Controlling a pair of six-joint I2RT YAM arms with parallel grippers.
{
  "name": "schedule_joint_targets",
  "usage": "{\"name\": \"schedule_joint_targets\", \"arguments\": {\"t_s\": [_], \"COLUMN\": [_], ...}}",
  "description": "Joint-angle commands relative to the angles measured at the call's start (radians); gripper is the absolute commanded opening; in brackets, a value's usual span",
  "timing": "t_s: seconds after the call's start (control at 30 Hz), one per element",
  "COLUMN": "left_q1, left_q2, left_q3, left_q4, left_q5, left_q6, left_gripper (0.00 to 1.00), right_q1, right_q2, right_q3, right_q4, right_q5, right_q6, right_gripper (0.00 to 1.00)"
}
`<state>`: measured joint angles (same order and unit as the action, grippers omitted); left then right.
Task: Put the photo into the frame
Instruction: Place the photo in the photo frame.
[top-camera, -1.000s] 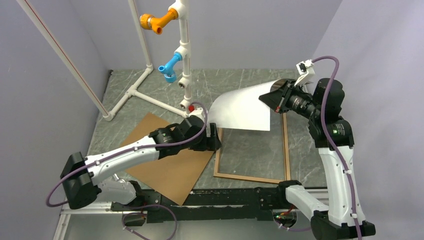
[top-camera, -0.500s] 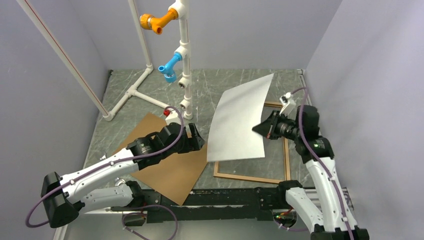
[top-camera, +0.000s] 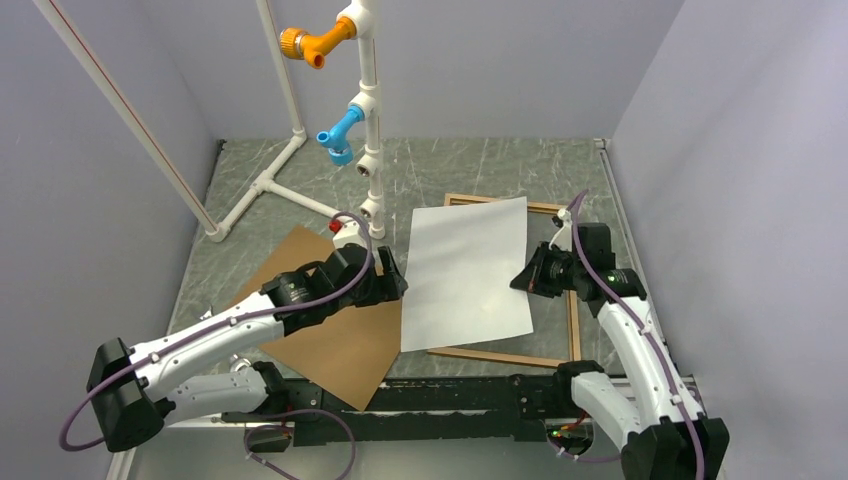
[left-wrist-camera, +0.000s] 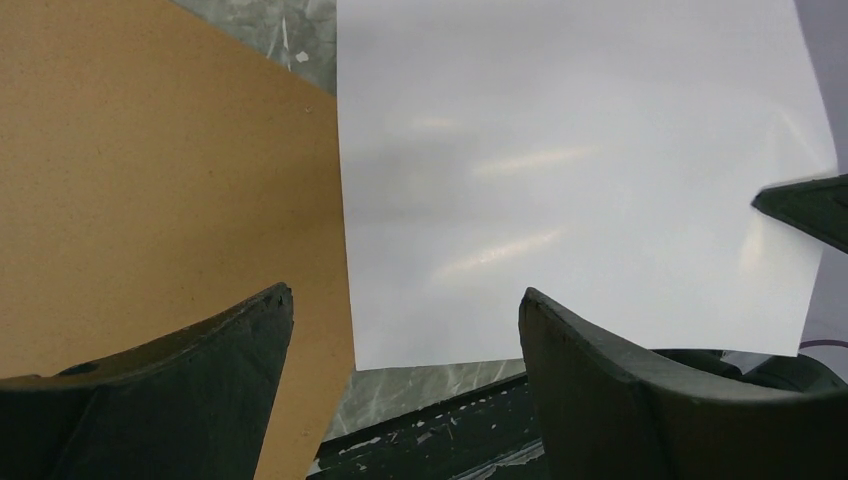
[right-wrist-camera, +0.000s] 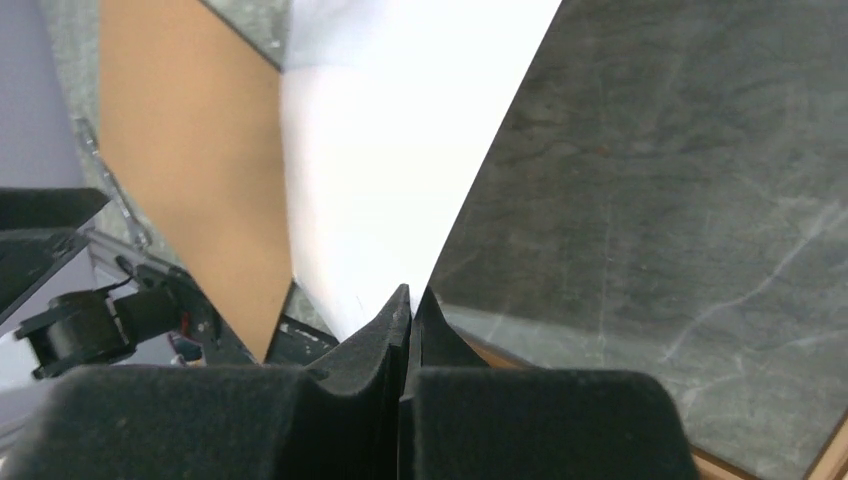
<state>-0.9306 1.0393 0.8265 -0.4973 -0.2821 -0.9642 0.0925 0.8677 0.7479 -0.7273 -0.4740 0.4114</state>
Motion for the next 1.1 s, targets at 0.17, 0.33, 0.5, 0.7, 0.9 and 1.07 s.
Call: {"name": "schedule_joint_targets", "arguments": {"t_s": [0.17,0.33,0.5,0.7,0.9,1.07], "left_q1": [0.011,0.016,0.022,0.023,0.025,0.027], "left_q2": [0.110,0.219,0.320,0.380,0.380,0.381], "left_q3": [0.056,0.096,0.115,0.135,0.137,0.136], "left_q4": [-0.013,-0.039,-0.034,-0.045,-0.051,-0.050], "left_q5": [0.057,0.100,0.136,0.150,0.147,0.149], "left_q6": [0.002,0.012,0.016,0.025,0.031,0.033], "left_gripper": [0.87,0.87,0.87,0.87,0.87,0.87], "right_q1": [-0.002,-0.003,-0.001,-0.006,-0.014,-0.026], "right_q2": [0.068,0.056,0.068,0.040,0.009,0.006], "right_q3": [-0.032,-0.028,-0.027,-0.037,-0.017,0.009], "right_q4": [-0.044,-0.065,-0.074,-0.070,-0.089,-0.093], "right_q5": [0.221,0.306,0.340,0.381,0.419,0.433], "right_q6": [0.098,0.136,0.160,0.215,0.236,0.231], "right_gripper": [0.00,0.00,0.01,0.01,0.00,0.00]}}
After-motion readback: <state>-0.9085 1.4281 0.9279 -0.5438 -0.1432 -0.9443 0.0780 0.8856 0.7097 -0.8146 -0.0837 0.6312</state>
